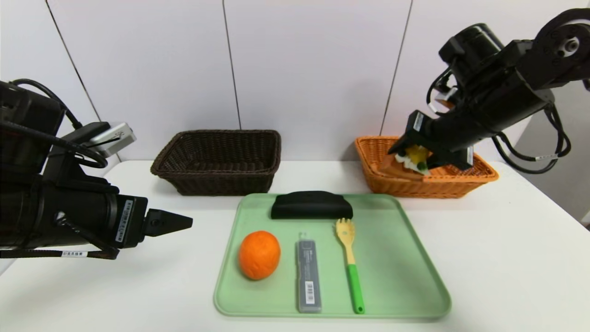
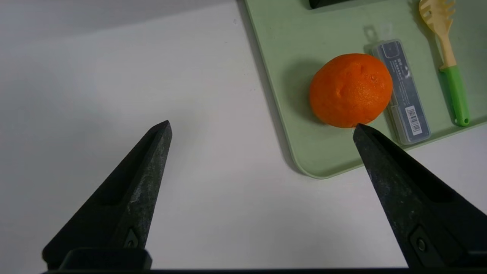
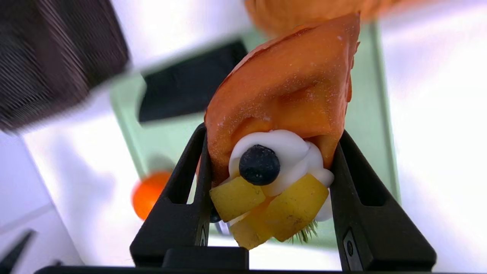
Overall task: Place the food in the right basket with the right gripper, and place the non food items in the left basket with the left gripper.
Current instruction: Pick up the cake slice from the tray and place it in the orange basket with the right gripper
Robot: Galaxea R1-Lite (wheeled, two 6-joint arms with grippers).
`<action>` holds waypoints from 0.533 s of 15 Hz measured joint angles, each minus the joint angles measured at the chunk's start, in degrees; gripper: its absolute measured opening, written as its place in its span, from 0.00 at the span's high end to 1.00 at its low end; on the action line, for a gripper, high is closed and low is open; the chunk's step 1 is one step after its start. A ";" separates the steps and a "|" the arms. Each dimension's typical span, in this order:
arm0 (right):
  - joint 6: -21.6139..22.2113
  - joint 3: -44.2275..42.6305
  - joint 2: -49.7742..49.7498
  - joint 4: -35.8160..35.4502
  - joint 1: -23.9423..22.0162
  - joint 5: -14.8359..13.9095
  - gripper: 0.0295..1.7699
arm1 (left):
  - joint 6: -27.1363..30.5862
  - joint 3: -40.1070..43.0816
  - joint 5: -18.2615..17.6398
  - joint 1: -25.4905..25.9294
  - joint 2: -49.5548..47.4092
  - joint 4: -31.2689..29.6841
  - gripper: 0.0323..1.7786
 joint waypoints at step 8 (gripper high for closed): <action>1.73 -0.06 8.51 -19.59 -11.43 -0.35 0.52 | -0.01 1.43 -0.05 -0.93 -1.01 0.02 0.05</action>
